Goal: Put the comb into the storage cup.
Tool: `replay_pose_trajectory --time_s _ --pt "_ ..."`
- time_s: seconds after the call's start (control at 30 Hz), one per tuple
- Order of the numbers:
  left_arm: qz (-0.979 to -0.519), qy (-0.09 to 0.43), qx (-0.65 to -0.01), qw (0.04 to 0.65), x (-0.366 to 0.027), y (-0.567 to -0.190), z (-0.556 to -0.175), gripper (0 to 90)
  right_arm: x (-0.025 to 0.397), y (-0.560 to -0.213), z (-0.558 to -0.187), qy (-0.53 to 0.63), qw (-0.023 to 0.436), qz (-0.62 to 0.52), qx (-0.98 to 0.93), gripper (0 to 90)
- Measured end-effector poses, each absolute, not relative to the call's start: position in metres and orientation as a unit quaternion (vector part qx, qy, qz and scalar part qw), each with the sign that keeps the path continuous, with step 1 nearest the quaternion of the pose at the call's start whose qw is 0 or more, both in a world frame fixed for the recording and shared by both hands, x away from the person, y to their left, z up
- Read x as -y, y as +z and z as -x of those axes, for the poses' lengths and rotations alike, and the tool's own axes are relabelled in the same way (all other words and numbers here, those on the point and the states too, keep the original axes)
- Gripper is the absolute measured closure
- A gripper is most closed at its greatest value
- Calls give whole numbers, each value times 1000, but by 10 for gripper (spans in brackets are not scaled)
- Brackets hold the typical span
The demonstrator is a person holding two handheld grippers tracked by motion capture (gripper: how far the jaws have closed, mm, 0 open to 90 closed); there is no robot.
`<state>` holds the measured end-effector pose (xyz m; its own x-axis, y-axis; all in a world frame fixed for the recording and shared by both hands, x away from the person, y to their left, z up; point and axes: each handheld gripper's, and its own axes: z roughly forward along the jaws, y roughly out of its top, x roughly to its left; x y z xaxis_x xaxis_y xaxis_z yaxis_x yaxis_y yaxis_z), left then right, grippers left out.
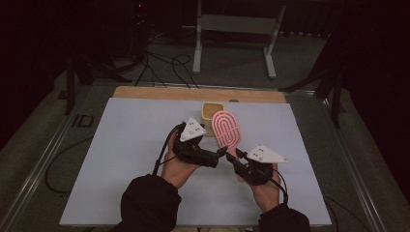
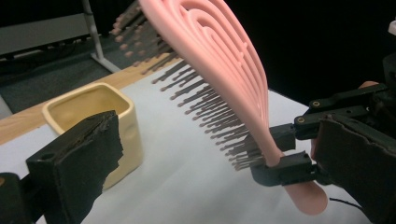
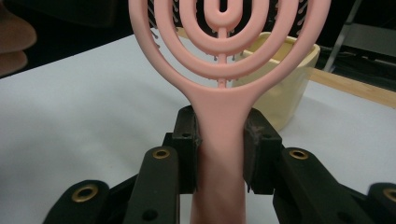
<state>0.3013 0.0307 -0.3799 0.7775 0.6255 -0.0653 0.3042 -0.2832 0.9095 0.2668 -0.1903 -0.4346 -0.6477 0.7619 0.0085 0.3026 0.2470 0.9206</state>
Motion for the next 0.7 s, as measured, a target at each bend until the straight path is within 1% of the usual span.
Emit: replay_pose_trajectory --time_s 0.4,0.6,0.7 --pt "-782 129 -313 524 -17 -387 -309 34 188 -436 -266 505 223 -352 -756 700" --pt "-783 115 -318 523 -13 -389 -311 95 187 -437 -265 505 222 -351 -757 700" --pt "-777 111 -326 527 -11 -390 -312 144 186 -437 -265 506 220 -349 -757 700"
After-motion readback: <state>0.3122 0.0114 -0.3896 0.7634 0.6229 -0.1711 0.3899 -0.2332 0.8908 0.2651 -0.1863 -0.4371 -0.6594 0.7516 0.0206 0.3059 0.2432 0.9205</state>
